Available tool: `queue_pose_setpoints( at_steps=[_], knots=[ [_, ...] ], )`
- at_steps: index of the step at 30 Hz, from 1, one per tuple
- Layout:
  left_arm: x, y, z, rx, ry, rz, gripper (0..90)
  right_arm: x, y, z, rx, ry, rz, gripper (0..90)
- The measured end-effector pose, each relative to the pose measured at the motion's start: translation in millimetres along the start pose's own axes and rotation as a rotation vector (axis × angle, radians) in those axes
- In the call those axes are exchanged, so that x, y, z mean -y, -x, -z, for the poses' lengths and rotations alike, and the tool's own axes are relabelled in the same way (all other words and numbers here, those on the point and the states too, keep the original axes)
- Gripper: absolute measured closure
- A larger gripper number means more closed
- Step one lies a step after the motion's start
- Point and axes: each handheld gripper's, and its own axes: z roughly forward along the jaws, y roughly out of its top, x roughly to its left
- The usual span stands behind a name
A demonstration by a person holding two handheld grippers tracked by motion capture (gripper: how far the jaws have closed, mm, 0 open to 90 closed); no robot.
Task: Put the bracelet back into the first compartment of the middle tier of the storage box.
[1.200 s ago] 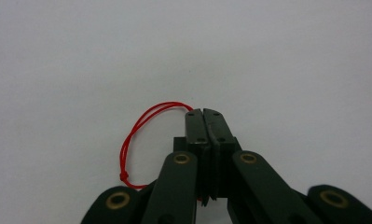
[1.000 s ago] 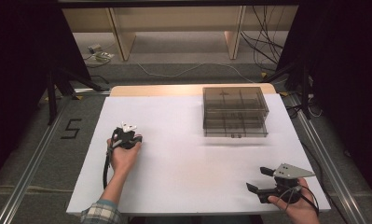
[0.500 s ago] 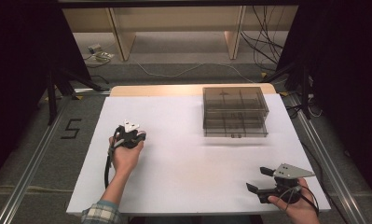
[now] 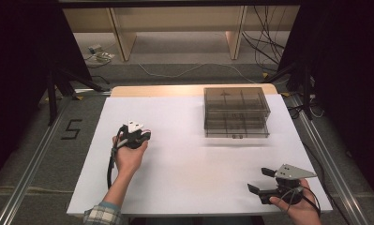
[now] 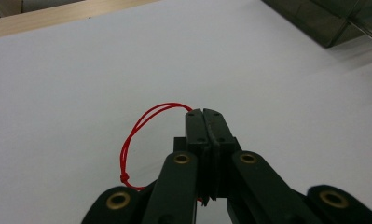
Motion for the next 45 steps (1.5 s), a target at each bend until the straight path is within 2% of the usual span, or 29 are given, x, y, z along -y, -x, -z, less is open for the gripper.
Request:
queue_pose_setpoints(
  at_steps=[8, 21, 24, 27, 32, 45],
  knots=[
    [-4.1, 8.0, 0.9, 0.018, 0.014, -0.01, 89.7, 0.0, -0.2, 0.3, 0.001, -0.005, -0.003, 17.3],
    [-14.9, 27.2, 2.3, 0.054, 0.037, -0.05, 89.7, -0.1, -0.1, -0.5, -0.002, -0.002, 0.004, 17.3],
    [-18.5, 32.0, 2.1, 0.063, 0.053, -0.047, 89.7, -0.1, -0.1, -0.5, -0.002, -0.002, 0.004, 17.3],
    [-21.8, 35.9, 2.4, 0.07, 0.052, -0.063, 89.8, -0.2, -0.1, -0.6, -0.003, -0.002, 0.003, 17.4],
    [-26.0, 43.3, 1.4, 0.082, 0.068, -0.062, 89.7, -0.1, -0.2, -0.6, -0.004, -0.004, 0.001, 17.4],
    [-34.0, 55.2, 0.3, 0.107, 0.072, -0.091, 89.7, 0.0, -0.4, -0.6, -0.004, -0.007, -0.003, 17.4]
  ],
)
